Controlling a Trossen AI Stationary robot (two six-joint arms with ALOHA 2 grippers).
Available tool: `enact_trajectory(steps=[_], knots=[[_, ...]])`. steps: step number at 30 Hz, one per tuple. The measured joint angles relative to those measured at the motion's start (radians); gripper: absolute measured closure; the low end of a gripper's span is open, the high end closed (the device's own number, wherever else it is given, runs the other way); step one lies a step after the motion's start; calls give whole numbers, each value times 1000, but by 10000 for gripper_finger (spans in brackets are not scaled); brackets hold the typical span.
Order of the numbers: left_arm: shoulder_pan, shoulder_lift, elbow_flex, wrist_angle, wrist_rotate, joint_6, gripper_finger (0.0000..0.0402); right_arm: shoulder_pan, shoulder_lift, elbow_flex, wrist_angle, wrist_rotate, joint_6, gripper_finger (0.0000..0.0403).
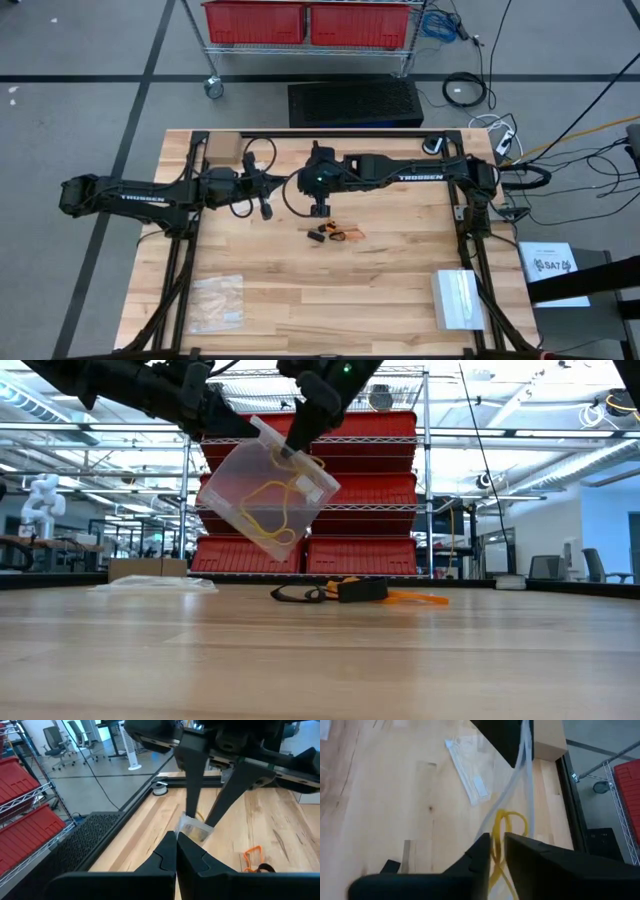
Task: Sort rubber bands
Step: Put the yellow rubber band into the transparent zip bag, then close the transparent zip bag
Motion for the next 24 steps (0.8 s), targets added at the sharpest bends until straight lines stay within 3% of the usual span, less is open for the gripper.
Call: enact_trajectory(steps=[10, 19, 24], knots=[[0, 0, 0, -3, 0, 0, 401, 8, -14, 0, -5, 2, 22, 270], [0, 0, 0, -14, -1, -1, 401, 55, -125, 0, -33, 26, 2, 266], [0, 0, 0, -15, -1, -1, 401, 44, -217, -21, -131, -27, 63, 283]])
